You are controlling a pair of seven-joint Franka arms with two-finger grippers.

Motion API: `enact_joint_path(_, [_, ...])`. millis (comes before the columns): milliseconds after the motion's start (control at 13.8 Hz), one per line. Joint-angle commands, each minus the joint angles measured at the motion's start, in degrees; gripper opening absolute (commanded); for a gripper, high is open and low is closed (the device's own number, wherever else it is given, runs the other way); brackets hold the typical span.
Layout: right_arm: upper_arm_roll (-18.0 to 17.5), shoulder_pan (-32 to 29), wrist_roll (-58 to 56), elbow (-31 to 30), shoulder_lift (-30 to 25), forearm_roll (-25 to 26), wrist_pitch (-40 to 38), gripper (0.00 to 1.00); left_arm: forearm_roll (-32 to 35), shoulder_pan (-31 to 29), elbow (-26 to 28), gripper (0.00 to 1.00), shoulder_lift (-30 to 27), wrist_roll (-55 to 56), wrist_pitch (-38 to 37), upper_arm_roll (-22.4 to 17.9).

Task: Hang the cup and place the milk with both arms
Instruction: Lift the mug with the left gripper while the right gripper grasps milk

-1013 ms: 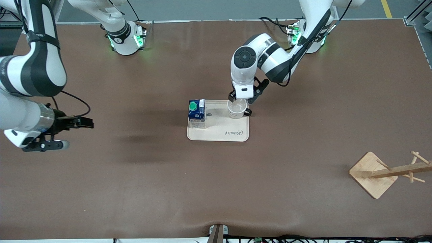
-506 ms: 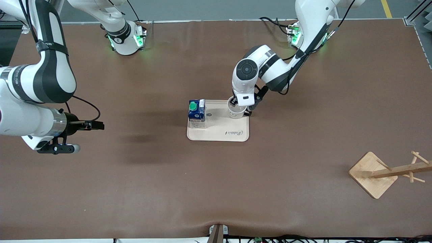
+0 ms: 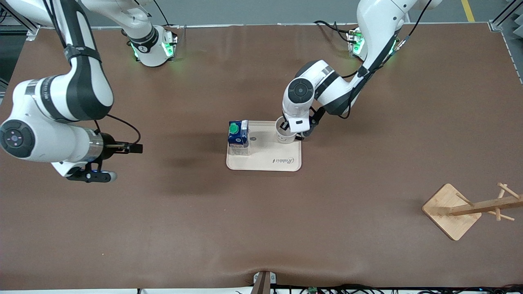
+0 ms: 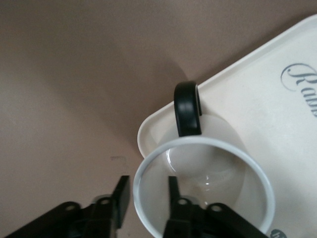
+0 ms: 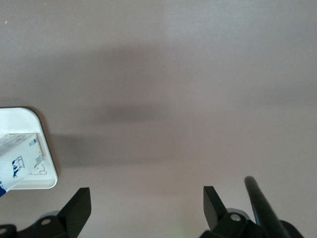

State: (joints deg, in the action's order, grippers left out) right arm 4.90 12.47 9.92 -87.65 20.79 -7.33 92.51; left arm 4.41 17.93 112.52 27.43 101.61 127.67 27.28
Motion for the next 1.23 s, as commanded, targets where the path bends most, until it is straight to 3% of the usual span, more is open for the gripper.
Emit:
enact_joint_path(0, [0.28,1.59,1.24,-0.24,-0.58,-2.42,-0.93,1.00,1.13,-0.09,-0.73,0.06,0.61,1.40,1.17,-0.29])
enact_joint_path(72, [0.28,1.68,1.93,-0.50,-0.75,-3.82,-1.19,1.00,1.13,-0.09,-0.81,0.00,0.87,1.31,1.35,-0.38])
enact_joint_path(362, [0.28,5.98,12.63,-0.85,-1.72,-4.89,-1.20,1.00,3.05,-0.44,-3.53,0.00,0.18,0.87,1.35,-0.38])
enact_joint_path(796, [0.28,16.61,27.67,-0.76,-2.25,-5.07,2.66,1.00,8.15,-3.51,-7.92,0.00,-7.73,-2.46,0.56,-0.29])
enact_joint_path(1157, [0.28,24.52,35.68,-4.00,-2.07,-5.07,13.46,1.00,8.16,-8.34,-20.04,0.00,-9.85,-17.29,-12.26,-0.29])
